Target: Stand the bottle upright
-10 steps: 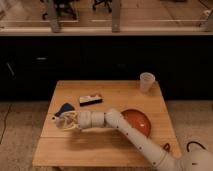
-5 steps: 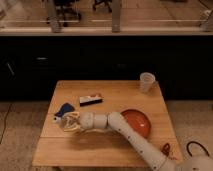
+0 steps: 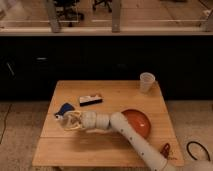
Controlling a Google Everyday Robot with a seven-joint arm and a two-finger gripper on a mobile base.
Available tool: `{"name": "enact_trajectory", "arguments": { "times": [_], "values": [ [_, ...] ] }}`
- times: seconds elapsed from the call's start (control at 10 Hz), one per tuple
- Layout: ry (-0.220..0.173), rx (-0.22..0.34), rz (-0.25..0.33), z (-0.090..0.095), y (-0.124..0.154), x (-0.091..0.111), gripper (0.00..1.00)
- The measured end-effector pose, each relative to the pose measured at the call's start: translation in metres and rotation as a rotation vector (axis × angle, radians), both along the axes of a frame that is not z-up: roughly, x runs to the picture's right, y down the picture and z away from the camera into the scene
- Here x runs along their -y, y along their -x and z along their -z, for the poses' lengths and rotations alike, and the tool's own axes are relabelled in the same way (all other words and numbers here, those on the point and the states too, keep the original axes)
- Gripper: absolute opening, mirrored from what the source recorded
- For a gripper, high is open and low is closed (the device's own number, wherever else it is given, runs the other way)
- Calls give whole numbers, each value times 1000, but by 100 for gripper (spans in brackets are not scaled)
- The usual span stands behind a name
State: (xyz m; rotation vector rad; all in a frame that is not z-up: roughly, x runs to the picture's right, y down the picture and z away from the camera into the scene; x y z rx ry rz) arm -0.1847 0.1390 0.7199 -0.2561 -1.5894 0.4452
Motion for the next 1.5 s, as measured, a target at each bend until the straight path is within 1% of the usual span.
{"name": "enact_trajectory", "arguments": {
  "times": [0.2,0.3,0.5,0.7,1.5],
  "values": [
    [-12,10,-19,4,-4,4,0],
    [-14,25,-31,4,-6,4,0],
    [-14,56,-54,2,-4,3,0],
    [-16,70,-65,4,-4,3,0],
    [-24,95,-72,10,2,6,0]
  ]
}}
